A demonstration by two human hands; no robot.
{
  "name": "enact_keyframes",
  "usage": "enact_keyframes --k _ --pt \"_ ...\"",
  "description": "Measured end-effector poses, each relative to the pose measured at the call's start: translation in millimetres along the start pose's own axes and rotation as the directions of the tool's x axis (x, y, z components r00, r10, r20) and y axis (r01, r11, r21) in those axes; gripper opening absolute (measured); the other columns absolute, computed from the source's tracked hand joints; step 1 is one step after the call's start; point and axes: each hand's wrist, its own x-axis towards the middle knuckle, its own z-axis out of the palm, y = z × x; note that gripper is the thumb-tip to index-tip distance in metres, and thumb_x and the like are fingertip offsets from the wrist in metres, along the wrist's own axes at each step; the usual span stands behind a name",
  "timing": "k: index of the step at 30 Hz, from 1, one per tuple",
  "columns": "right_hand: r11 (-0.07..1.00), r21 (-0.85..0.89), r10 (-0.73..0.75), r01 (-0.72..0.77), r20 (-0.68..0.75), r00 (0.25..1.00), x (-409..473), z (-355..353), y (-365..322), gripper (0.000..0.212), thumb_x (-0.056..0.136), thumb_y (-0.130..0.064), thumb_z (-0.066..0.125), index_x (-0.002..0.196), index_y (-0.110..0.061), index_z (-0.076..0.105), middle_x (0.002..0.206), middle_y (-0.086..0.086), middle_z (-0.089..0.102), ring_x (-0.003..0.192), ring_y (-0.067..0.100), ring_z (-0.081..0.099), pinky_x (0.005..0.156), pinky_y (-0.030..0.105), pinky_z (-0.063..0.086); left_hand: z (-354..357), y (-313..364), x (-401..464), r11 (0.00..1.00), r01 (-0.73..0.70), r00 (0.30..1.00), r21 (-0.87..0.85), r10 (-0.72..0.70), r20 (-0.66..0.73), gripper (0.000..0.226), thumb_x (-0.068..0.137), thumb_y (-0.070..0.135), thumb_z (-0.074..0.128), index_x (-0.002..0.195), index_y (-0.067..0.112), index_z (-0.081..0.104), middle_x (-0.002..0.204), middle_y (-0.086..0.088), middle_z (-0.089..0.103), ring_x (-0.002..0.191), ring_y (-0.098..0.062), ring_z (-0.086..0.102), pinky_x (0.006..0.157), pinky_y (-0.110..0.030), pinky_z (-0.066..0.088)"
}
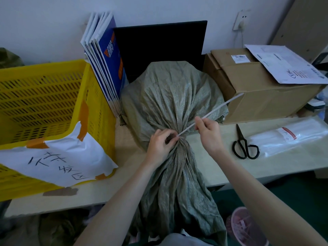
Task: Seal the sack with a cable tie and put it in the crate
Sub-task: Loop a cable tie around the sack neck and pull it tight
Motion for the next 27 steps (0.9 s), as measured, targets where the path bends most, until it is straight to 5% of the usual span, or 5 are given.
enact_keyframes --k 5,13,22,25,27 --pt "1.000 -0.012 0.004 -0.004 0.000 1.000 -1.5 -3.4 -4.0 0.046 0.098 -0.024 0.048 0.063 0.005 0.044 0.050 0.000 0.025 0.047 0.013 0.023 0.051 0.030 0.022 1.8 -4.1 -1.4 1.000 -0.021 1.000 0.014 0.021 -0.004 0.017 0.090 0.034 0.058 0.094 0.020 0.066 0.091 0.011 0.065 0.082 -0.011 0.046 0.074 -0.044 0.045" --pt "0.994 0.099 0.046 -0.046 0.010 0.999 0.9 -3.7 -2.5 0.041 0.098 -0.023 0.048 0.060 -0.008 0.046 0.050 0.003 0.027 0.048 0.016 0.025 0.052 0.033 0.021 7.4 -7.7 -2.8 0.999 -0.045 0.998 0.008 0.045 0.036 0.007 0.092 0.029 0.055 0.091 0.023 0.059 0.085 0.016 0.051 0.078 -0.014 0.053 0.069 -0.050 0.047" --pt "0.994 -0.049 -0.081 0.101 0.312 0.947 4.6 -2.3 16.0 0.010 0.081 -0.018 0.071 0.084 -0.015 0.061 0.072 0.002 0.060 0.068 0.016 0.055 0.064 0.026 0.044 12.1 -0.9 -12.8 0.999 0.037 0.996 0.019 -0.035 -0.085 0.009 0.089 0.024 0.060 0.089 0.015 0.061 0.082 0.005 0.059 0.078 -0.016 0.056 0.068 -0.037 0.047" --pt "0.968 -0.214 -0.086 0.129 0.197 0.977 -4.9 -12.6 42.8 0.016 0.081 -0.002 0.068 0.092 -0.010 0.061 0.081 0.002 0.060 0.078 0.018 0.057 0.070 0.014 0.043 10.7 1.1 -20.2 0.975 0.194 0.973 -0.111 -0.206 -0.108 0.006 0.093 0.020 0.058 0.088 0.017 0.059 0.075 0.004 0.056 0.068 -0.010 0.052 0.062 -0.025 0.041" --pt "0.942 -0.332 -0.031 0.048 0.057 0.998 -7.7 -26.1 67.6 0.016 0.084 0.000 0.060 0.099 -0.006 0.060 0.095 0.005 0.059 0.087 0.021 0.057 0.079 0.026 0.047 12.8 0.8 -26.1 0.926 0.313 0.934 -0.209 -0.340 -0.108 0.009 0.095 0.022 0.054 0.089 0.018 0.057 0.075 -0.005 0.057 0.064 -0.014 0.051 0.058 -0.023 0.039"
